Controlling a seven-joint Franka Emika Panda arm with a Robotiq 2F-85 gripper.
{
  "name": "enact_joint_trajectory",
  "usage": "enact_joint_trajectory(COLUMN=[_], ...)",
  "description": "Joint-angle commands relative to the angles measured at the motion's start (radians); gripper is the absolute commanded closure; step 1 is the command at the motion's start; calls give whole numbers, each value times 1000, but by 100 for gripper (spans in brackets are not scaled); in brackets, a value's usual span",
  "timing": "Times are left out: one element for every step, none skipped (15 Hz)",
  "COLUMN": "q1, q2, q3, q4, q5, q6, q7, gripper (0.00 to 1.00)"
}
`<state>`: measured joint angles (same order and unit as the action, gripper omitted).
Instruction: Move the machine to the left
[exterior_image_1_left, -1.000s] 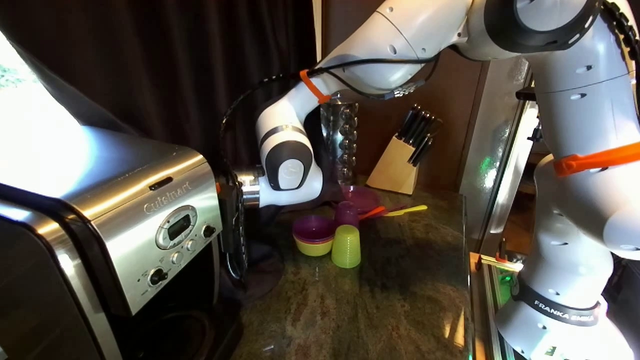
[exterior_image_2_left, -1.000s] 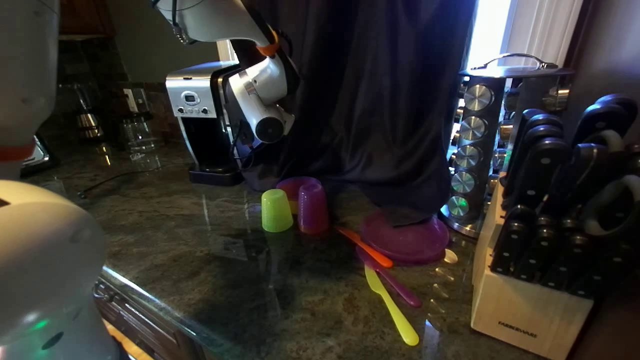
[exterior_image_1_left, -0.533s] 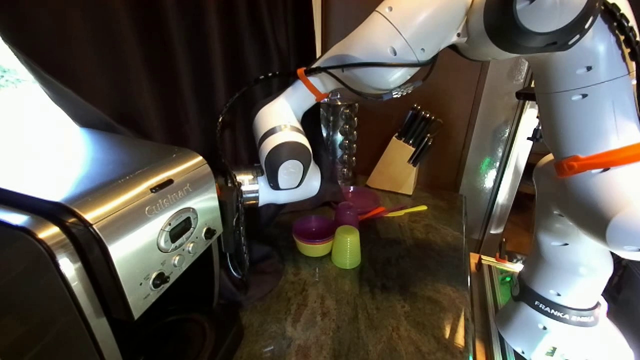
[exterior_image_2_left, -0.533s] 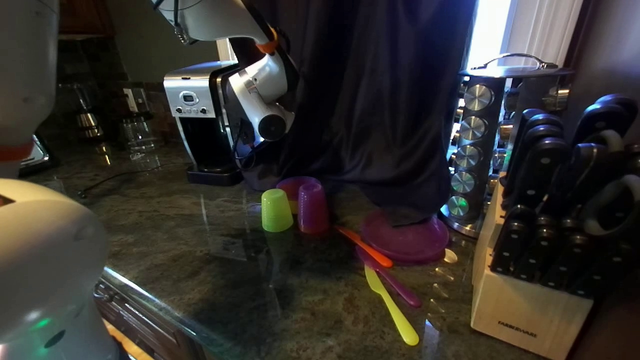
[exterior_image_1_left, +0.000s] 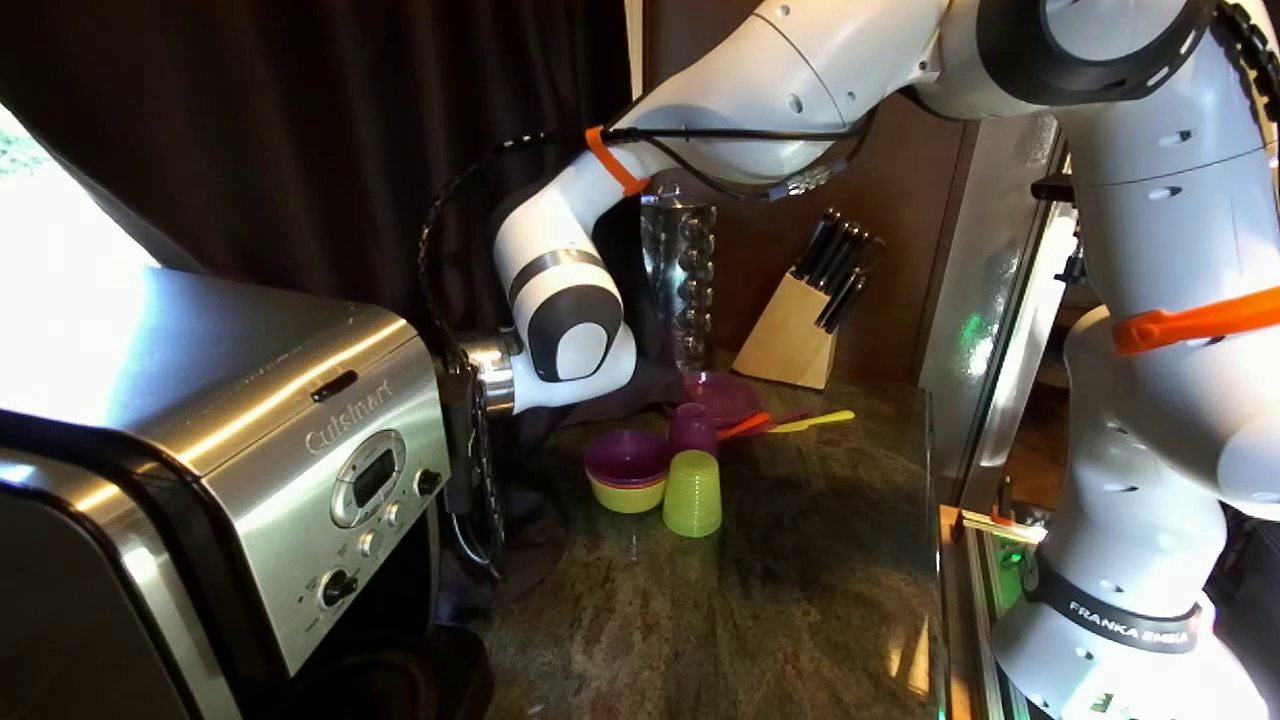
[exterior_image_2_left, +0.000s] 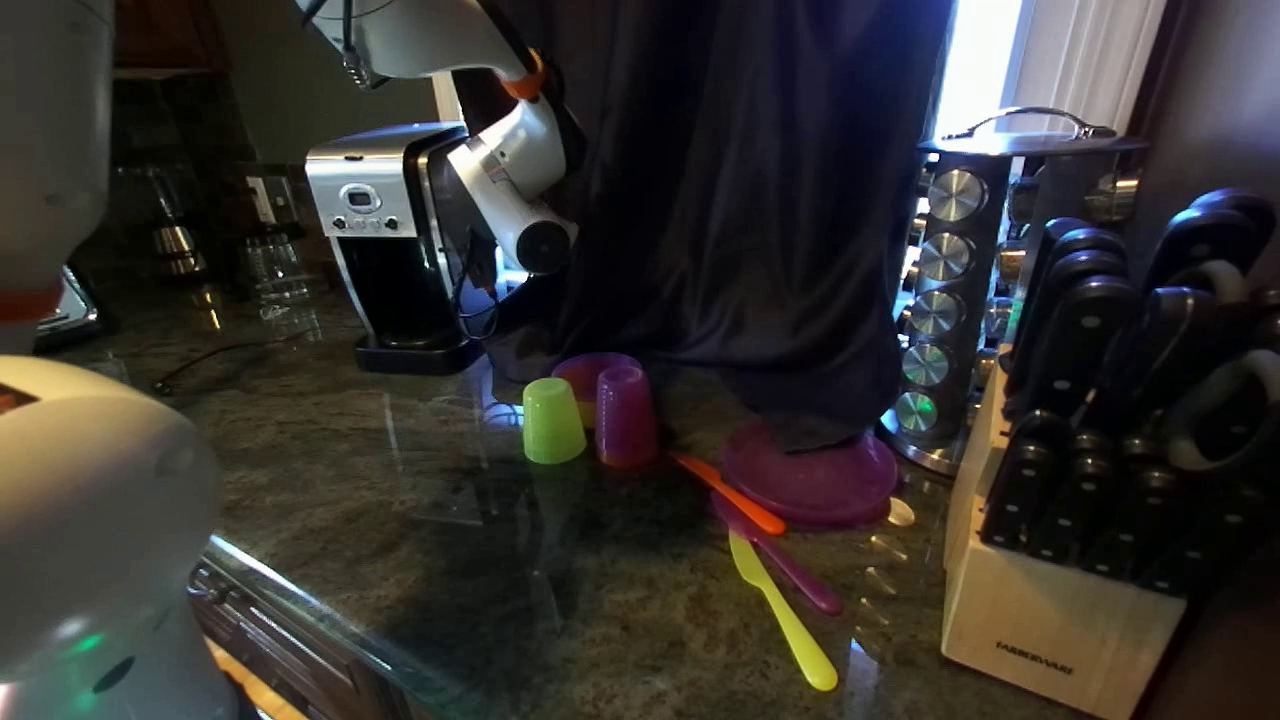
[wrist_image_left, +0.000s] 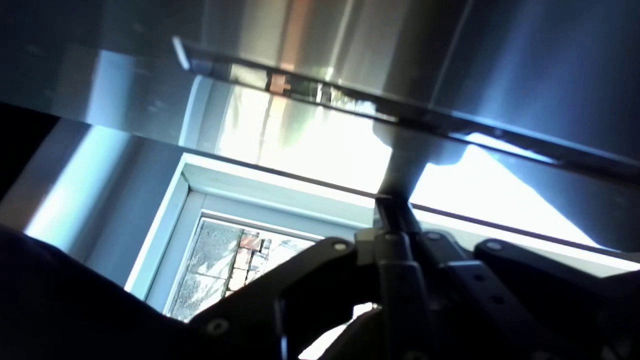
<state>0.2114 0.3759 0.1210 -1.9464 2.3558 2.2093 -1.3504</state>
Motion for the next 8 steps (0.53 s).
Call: enact_joint_trajectory(q1=[42,49,55,62,67,72,74,78], q2=[-46,-51,-59,-66,-73,-80,-88,-97], q3=[11,13,16,18,21,25,29,34], q4=[-80,-86,-94,-102,-109,-119,-129,-143], q5=[-44,-37,-34,-27,-26,-36,-52,-63], q6=[14,26,38,58,73,76,71,62], q7=[40,44,58,70,96,106,130,147], gripper=[100,100,100,100,100,100,100,100])
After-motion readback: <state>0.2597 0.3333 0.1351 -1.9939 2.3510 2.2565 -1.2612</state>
